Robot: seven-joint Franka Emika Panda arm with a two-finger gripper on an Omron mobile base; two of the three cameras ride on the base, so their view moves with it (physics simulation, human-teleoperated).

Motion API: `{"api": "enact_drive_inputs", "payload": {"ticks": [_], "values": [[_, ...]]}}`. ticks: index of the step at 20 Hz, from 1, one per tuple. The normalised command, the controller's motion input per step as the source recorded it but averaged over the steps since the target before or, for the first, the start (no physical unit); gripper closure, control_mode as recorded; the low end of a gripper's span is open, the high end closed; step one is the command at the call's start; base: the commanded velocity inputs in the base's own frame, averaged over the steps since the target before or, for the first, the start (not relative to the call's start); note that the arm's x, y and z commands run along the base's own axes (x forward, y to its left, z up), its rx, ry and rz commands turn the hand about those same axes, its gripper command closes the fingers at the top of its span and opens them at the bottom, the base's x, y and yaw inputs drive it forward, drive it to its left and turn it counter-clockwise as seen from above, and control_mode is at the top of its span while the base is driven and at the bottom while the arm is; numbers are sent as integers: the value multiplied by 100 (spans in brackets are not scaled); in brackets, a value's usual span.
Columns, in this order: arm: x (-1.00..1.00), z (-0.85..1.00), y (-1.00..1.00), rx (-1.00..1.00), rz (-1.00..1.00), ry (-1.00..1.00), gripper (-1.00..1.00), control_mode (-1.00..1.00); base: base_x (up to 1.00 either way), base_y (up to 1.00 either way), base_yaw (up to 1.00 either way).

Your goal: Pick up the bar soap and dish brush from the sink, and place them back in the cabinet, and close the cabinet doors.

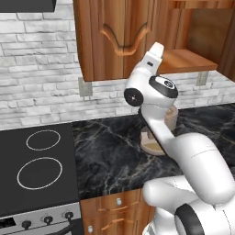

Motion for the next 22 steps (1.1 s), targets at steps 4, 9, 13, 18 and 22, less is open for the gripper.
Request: {"api": "enact_drive_inputs", "payload": {"ticks": [4,9,13,18,22], "values": [[-34,7,-20,0,7,3,-100,-100,0,0,0],[-44,6,-24,1,2,0,-100,-100,0,0,0],[-43,7,-24,4,1,0,-100,-100,0,0,0],[-33,4,-19,11,0,0,-100,-100,0,0,0],[-28,1,-18,14,0,0,-100,-100,0,0,0]]}}
